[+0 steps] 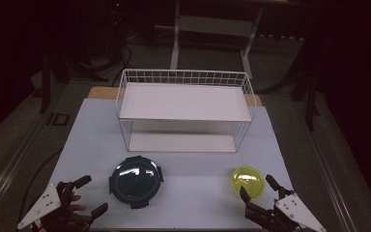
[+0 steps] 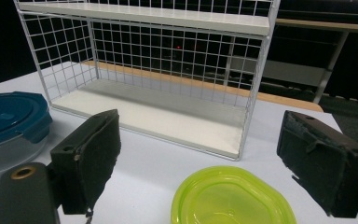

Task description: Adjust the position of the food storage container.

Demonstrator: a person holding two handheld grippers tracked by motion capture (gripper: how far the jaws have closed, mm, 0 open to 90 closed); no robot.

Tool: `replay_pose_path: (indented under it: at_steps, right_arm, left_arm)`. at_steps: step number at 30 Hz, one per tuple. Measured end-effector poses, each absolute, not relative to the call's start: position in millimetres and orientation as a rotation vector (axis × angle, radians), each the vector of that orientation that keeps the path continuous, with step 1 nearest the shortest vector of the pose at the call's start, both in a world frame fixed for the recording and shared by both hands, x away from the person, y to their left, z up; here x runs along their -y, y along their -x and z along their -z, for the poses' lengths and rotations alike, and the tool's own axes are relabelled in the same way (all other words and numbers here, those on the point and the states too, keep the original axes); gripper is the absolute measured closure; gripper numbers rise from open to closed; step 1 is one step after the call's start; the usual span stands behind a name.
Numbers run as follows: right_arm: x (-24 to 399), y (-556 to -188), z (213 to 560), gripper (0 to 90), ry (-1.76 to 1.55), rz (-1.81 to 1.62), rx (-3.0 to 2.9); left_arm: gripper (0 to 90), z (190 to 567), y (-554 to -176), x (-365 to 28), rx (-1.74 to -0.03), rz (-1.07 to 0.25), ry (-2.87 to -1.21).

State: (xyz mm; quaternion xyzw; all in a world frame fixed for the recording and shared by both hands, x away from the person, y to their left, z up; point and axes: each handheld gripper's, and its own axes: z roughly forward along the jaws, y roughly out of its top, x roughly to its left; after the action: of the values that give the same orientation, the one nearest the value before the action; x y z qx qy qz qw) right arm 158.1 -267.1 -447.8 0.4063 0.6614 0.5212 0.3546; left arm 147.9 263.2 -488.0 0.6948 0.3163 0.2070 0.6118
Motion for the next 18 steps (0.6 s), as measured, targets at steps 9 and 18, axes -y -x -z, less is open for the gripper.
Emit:
replay_pose_path:
  at_steps: [9, 18]
  right_arm:
    - [267, -157, 447, 13.1, -1.048, -1.352, -1.706]
    - [269, -158, 447, 13.2, -1.063, -1.359, -1.701]
  left_arm:
    - [0.0, 484, -145, -266, -0.739, -0.500, -1.593]
    - [0.0, 463, -142, -278, -0.756, -0.484, -1.603]
